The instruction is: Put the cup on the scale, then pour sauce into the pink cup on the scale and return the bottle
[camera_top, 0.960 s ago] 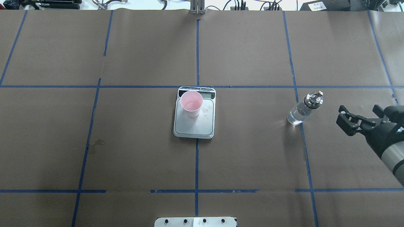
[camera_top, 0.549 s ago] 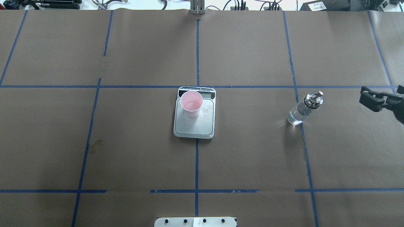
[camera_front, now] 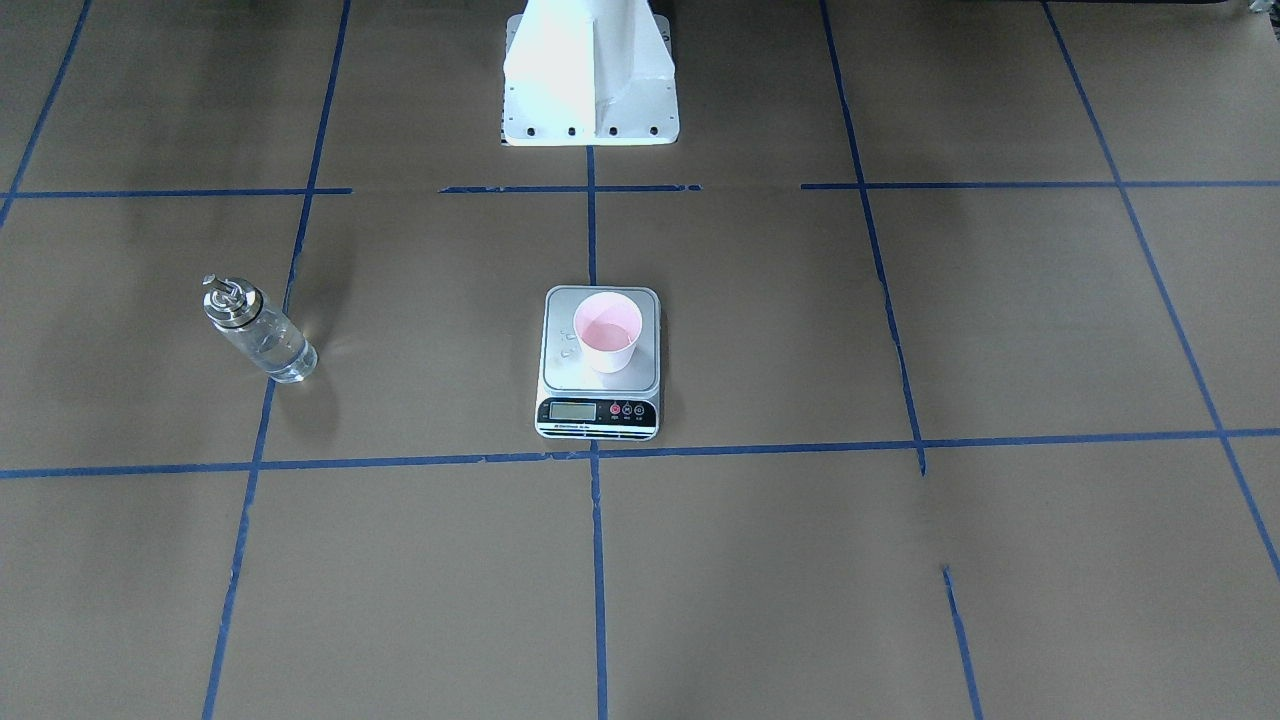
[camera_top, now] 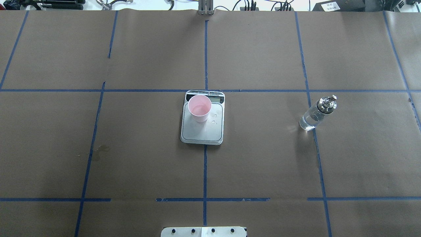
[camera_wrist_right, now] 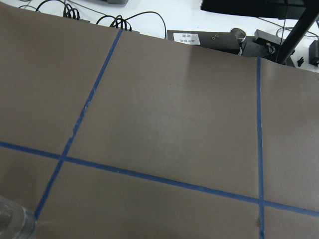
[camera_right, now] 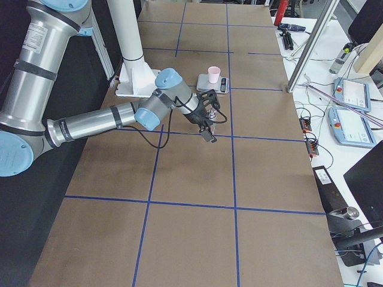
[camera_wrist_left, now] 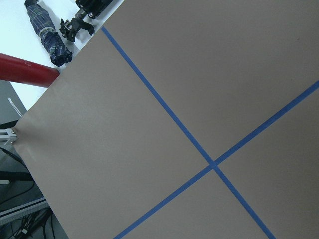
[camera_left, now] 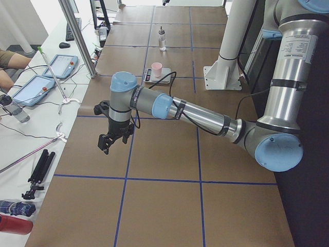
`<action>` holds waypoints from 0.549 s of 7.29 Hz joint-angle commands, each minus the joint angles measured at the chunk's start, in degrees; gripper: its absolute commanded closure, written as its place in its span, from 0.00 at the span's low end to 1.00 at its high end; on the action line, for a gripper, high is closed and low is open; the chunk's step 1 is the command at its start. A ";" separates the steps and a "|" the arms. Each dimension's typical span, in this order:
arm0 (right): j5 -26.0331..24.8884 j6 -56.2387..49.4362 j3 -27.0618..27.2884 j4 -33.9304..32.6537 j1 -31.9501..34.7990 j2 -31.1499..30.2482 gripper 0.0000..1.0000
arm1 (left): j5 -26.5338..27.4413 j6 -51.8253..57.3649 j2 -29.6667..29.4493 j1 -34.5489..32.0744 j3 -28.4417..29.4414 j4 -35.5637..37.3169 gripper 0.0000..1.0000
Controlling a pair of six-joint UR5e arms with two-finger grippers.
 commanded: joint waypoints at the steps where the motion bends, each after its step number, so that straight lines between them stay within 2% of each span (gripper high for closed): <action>1: 18.73 -17.58 -13.17 -1.79 15.19 4.25 0.00 | 0.00 -0.01 -0.06 0.08 0.05 0.00 0.00; 2: 21.23 -25.14 -14.53 -7.37 18.02 4.08 0.00 | 0.00 0.08 0.02 -0.01 0.05 -0.09 0.00; 4: 18.29 -41.84 -14.10 -28.41 21.03 6.08 0.00 | -0.09 0.16 0.63 -0.01 0.31 -0.18 0.00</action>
